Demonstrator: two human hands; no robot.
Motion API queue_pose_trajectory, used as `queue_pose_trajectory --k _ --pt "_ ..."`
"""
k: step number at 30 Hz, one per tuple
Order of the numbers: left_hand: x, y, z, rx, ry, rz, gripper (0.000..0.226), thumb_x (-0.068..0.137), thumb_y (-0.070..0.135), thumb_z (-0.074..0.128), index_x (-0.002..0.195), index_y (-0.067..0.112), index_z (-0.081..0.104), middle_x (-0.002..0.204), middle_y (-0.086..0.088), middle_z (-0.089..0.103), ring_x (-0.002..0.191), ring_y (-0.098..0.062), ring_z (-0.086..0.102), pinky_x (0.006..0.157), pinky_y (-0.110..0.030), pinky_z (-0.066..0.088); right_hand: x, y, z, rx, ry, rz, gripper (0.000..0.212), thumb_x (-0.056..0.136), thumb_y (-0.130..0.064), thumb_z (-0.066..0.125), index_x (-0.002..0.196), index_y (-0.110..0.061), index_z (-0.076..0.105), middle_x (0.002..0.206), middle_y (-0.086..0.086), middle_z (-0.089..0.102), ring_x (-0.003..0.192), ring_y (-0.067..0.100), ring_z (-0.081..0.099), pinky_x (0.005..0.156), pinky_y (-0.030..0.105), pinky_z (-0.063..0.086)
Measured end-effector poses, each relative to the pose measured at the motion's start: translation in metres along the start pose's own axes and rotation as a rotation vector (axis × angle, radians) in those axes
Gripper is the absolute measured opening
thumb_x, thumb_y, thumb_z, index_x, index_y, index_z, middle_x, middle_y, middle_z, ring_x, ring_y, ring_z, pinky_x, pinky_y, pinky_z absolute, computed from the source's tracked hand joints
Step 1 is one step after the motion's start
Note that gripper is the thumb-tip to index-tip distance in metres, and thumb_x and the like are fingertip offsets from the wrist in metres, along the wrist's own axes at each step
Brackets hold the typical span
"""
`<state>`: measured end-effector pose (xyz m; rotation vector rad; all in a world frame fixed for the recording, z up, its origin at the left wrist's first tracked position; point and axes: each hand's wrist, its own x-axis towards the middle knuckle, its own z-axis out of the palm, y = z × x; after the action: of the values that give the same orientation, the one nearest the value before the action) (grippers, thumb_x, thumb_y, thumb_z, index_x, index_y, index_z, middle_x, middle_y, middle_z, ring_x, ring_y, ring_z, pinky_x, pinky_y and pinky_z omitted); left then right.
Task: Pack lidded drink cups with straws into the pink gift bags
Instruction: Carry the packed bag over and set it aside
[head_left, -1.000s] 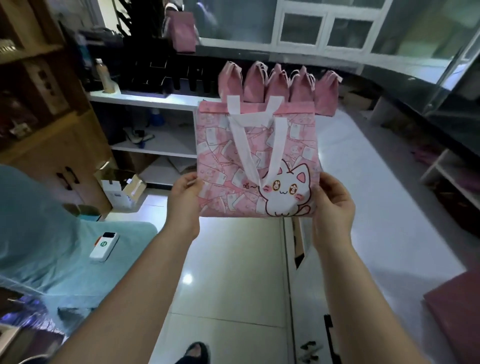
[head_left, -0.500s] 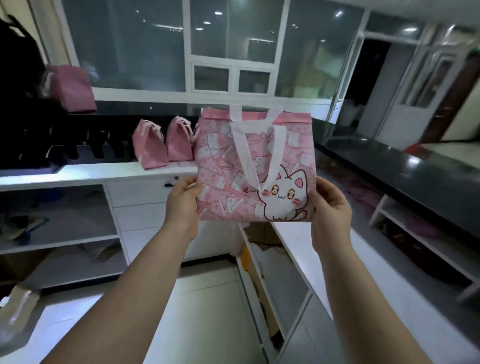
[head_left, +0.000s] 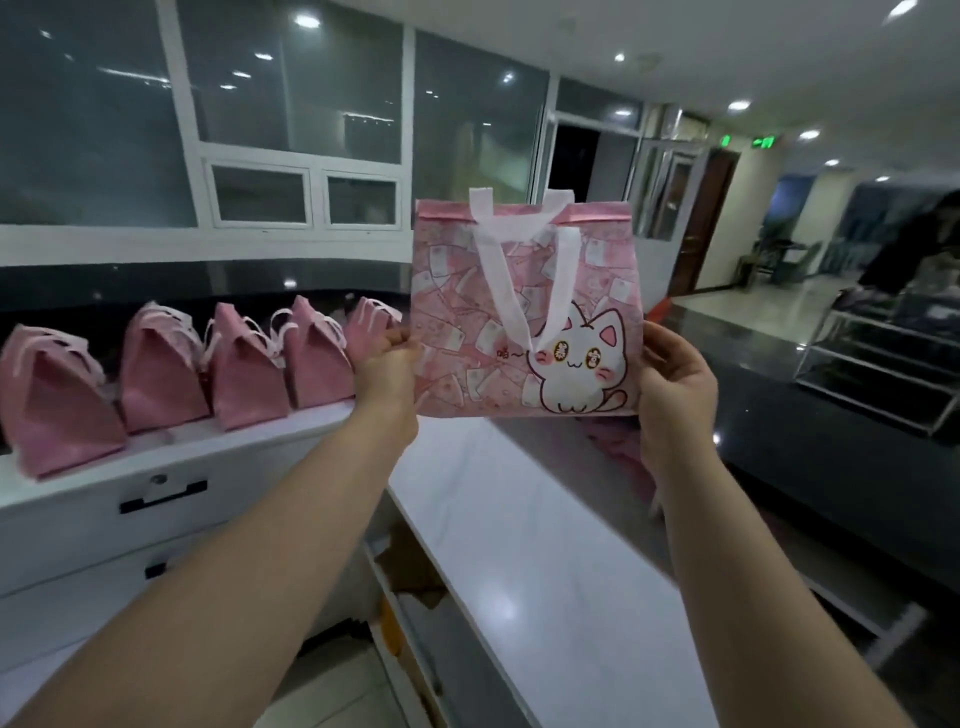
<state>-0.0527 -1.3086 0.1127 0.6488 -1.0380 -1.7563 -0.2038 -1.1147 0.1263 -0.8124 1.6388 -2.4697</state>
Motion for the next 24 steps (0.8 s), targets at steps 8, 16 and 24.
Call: queue_pose_trajectory --k 8,16,24 --pt "0.096 -0.026 0.108 0.046 -0.008 0.018 0.024 0.088 -0.001 0.049 0.091 0.017 0.066 0.100 -0.010 0.071 0.091 -0.032 0.069 0.071 -0.046 0.060 0.134 0.012 -0.013 -0.145 0.020 -0.029 0.040 0.090 0.003 0.056 0.111 -0.029 0.068 0.107 -0.001 0.071 0.090 0.013 0.071 0.061 0.025 0.059" --pt "0.176 -0.112 0.172 -0.031 0.016 0.007 0.015 0.092 0.010 0.058 0.088 0.023 0.064 0.094 -0.005 0.071 0.085 -0.025 0.070 0.071 -0.042 0.061 0.220 0.092 -0.035 -1.128 -0.072 -0.081 0.092 0.087 -0.011 0.063 0.153 -0.041 0.007 0.160 -0.003 0.016 0.145 0.029 0.013 0.115 0.052 0.021" --pt "0.263 -0.212 0.233 0.093 -0.001 0.001 0.023 0.096 0.014 0.056 0.084 0.033 0.058 0.090 0.013 0.061 0.082 -0.005 0.057 0.068 -0.015 0.045 0.250 0.191 -0.040 -0.848 -0.102 0.196 0.079 0.086 -0.015 0.070 0.150 -0.035 0.029 0.157 -0.008 0.026 0.137 0.005 0.025 0.110 0.029 0.026"
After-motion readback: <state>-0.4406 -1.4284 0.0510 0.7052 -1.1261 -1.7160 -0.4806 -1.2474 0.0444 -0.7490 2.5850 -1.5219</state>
